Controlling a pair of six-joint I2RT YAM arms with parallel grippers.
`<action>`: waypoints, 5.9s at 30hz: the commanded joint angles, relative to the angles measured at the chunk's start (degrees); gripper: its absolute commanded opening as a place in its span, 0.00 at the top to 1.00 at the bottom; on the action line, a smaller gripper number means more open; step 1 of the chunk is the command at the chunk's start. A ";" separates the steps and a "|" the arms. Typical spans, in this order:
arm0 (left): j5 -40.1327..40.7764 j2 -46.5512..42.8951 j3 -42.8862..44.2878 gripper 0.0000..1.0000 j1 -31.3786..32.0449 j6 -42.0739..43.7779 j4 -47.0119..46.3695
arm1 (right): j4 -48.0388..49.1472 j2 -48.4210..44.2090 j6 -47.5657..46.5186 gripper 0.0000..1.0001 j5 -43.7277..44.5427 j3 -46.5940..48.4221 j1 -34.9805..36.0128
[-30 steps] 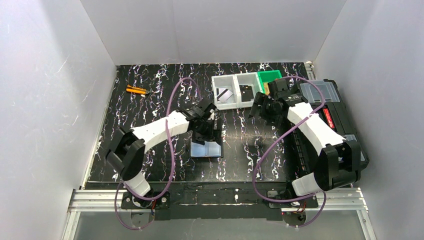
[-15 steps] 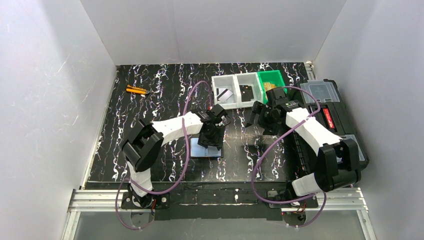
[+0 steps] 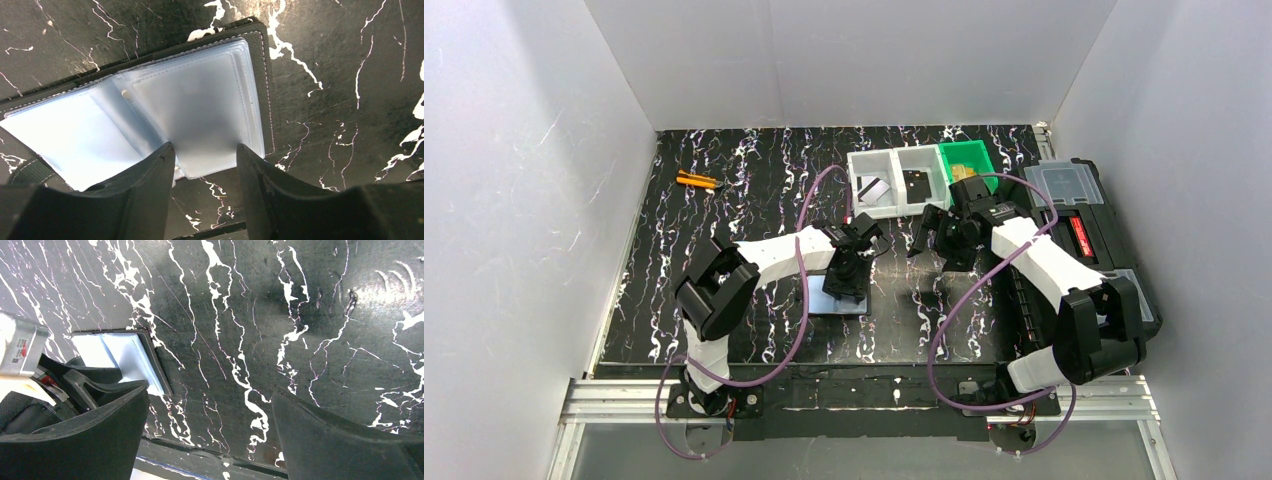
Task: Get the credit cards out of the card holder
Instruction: Remove the credit card from the card holder.
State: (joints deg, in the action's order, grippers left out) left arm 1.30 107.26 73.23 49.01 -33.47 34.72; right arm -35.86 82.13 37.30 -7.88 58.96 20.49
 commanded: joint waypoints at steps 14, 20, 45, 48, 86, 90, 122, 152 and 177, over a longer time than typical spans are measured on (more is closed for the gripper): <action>-0.97 1.19 -1.60 1.00 -0.19 -0.44 0.75 | 7.39 3.60 4.52 0.02 -12.75 -2.44 2.93; -7.85 -0.86 -4.22 1.00 -2.80 -2.06 -2.86 | 14.64 6.07 9.20 0.07 -19.80 -5.46 5.59; -17.15 -4.33 -11.86 1.00 -6.91 -3.31 -9.72 | 26.44 16.65 15.98 0.50 -27.21 -2.63 11.37; -17.94 -5.00 -12.81 1.00 -7.16 -2.99 -10.57 | 24.92 18.41 14.27 0.50 -27.35 -1.22 11.33; -23.89 -8.51 -14.02 1.00 -8.96 -1.86 -13.03 | 27.42 27.40 11.24 0.83 -26.23 0.70 13.43; -23.33 -9.79 -12.91 0.93 -9.10 -1.49 -11.36 | 26.40 27.01 10.54 0.96 -25.42 0.81 13.44; -9.49 -29.27 -14.82 0.76 -16.29 2.20 6.83 | 21.51 23.43 12.04 0.49 -27.46 11.13 19.91; -12.27 -32.51 -13.33 0.76 -17.37 3.55 7.32 | 16.92 32.27 10.95 0.40 -26.11 22.66 22.34; -23.47 -22.01 -10.08 0.72 -17.20 -3.55 -3.11 | 13.87 14.96 7.95 0.39 -20.30 6.90 12.76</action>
State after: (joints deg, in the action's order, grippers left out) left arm -18.74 83.13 60.97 31.99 -34.87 34.28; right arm -20.27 101.49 47.59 -29.98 68.12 34.92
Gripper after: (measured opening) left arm 0.275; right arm 0.610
